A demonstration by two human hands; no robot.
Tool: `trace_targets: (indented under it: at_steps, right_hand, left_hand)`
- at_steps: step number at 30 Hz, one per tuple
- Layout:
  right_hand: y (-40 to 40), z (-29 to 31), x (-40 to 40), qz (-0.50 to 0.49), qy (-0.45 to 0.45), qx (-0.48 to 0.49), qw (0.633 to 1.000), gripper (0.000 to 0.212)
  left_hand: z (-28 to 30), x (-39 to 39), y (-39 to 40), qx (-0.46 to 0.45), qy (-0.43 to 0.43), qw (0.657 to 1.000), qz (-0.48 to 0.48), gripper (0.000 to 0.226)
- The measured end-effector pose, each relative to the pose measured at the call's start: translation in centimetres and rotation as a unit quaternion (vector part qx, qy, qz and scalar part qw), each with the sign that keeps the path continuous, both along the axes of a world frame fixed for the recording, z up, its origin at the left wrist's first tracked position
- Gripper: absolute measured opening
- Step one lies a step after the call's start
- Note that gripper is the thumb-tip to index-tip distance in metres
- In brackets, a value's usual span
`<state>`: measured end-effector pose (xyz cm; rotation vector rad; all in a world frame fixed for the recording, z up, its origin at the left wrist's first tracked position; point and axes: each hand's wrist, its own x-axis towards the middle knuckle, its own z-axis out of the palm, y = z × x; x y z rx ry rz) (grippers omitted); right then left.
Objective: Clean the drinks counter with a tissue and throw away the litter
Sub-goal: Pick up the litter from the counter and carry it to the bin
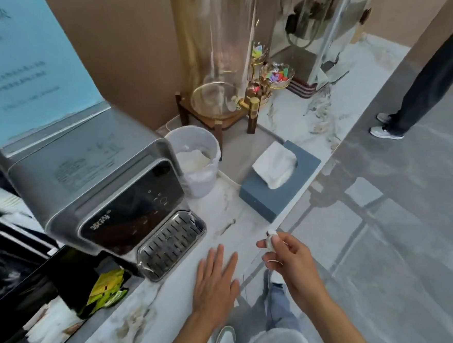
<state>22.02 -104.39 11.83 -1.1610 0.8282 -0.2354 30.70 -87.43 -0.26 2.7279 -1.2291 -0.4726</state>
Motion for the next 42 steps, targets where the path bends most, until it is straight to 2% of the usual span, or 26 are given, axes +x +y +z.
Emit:
trace_targets:
  at_steps: [9, 15, 22, 33, 42]
  right_hand:
    - [-9.6, 0.3, 7.6, 0.118, -0.010, 0.005, 0.993, 0.024]
    - [-13.0, 2.0, 13.3, 0.199, -0.020, -0.043, 0.979, 0.021]
    - [-12.5, 3.9, 18.8, 0.284, -0.047, -0.074, 0.955, 0.018]
    - [-9.8, 6.3, 25.3, 0.290, -0.049, -0.098, 0.951, 0.022]
    - [-9.5, 5.8, 29.3, 0.368, -0.020, -0.121, 0.922, 0.026]
  left_hand:
    - [0.0, 3.3, -8.7, 0.001, 0.010, 0.994, 0.106, 0.063]
    - [0.3, 4.6, -12.1, 0.014, 0.037, 0.977, 0.209, 0.062]
    - [0.1, 5.0, -12.8, 0.027, 0.034, 0.968, 0.248, 0.067]
    - [-0.1, 4.7, -13.2, 0.014, 0.046, 0.957, 0.288, 0.068]
    - [0.7, 4.6, -15.2, 0.015, 0.056, 0.929, 0.367, 0.068]
